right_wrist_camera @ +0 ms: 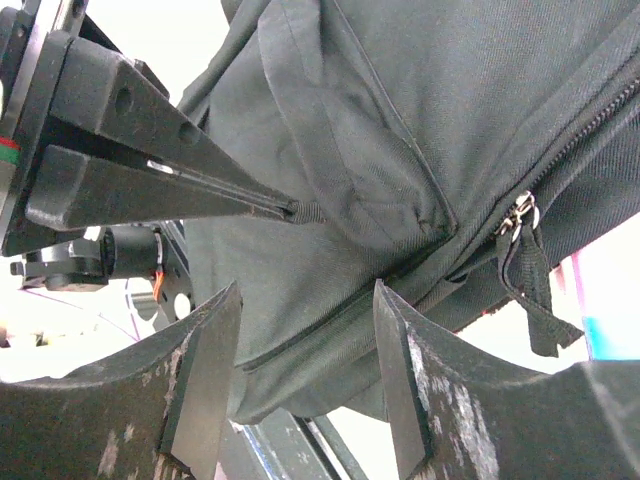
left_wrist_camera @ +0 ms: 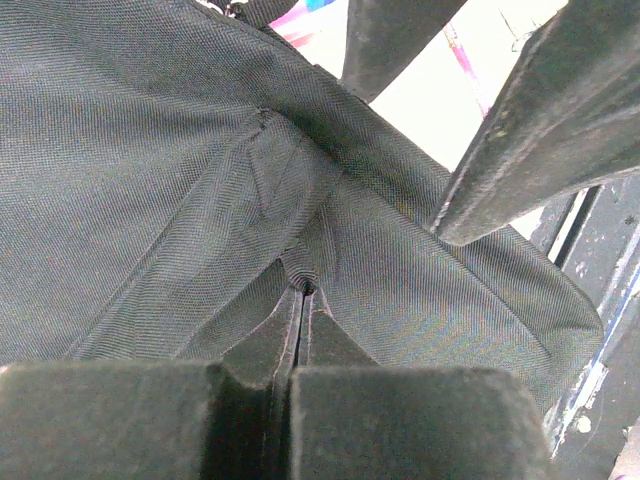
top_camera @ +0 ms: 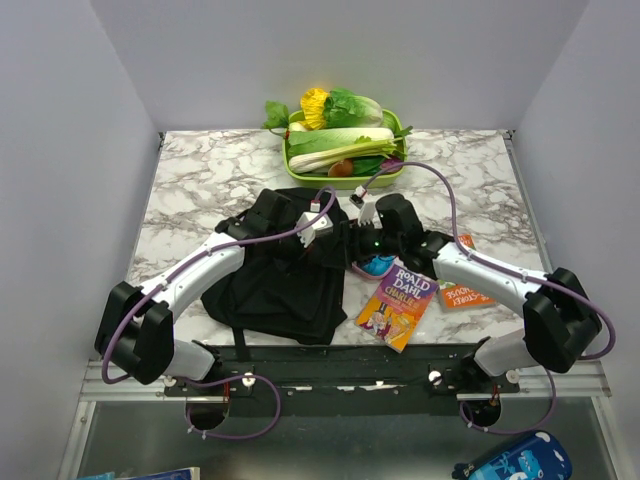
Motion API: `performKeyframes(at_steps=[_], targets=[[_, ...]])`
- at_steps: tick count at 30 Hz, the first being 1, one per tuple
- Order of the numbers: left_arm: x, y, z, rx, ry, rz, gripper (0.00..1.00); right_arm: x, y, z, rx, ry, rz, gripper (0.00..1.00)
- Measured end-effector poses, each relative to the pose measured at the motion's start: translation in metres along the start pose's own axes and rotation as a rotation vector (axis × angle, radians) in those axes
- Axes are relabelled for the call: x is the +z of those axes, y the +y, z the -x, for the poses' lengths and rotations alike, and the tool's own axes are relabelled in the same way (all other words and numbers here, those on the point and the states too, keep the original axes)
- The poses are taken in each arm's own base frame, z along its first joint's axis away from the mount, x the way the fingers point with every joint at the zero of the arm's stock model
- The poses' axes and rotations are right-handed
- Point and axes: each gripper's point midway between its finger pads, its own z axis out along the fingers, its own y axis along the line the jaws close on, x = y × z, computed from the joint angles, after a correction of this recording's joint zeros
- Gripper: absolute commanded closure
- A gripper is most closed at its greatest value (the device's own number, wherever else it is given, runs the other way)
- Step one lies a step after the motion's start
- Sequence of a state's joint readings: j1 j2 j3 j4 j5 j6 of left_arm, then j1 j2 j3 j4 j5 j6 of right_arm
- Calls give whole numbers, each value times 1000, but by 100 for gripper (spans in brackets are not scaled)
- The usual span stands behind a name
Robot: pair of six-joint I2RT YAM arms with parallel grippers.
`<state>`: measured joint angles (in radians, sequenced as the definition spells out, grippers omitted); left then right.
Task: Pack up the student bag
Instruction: Zip the student bag at the center of the board.
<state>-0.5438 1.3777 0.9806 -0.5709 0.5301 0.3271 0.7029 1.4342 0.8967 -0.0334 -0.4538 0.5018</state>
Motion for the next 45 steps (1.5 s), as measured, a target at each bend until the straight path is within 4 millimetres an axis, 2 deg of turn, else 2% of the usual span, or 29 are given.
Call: performKeyframes(at_steps=[6,9,15,18,21,24,25,30,31,32,40,45], targets=[[0,0,-1,-4,3,0,100,-6,5,4,-10,-27,7,36],[0,0,-4,-7,9,2,100,2,-1,-2,5,6,4,37],[0,0,-4,-6,11,6,100,28,-32,-40,74,144,-56,37],[0,0,-4,-5,11,6,100,33,-35,-47,76,166,-62,38],[1,-2,-4,-1,13,3,100,36,-35,-51,75,177,-62,43],[2,-4,-4,3,15,0,100,42,-34,-51,68,183,-65,59],[2,-4,-4,4,16,-1,100,45,-33,-50,64,186,-68,67],[6,-5,-6,3,31,-3,100,56,-32,-49,56,193,-80,84],[6,-5,-7,1,35,-3,100,56,-32,-50,57,194,-83,94],[7,-5,-8,-1,38,-4,100,56,-32,-50,58,193,-86,99],[5,-3,-16,-3,65,13,100,53,-38,-50,64,156,-120,99],[-11,13,-34,-26,91,71,100,46,-39,-51,61,117,-133,99]])
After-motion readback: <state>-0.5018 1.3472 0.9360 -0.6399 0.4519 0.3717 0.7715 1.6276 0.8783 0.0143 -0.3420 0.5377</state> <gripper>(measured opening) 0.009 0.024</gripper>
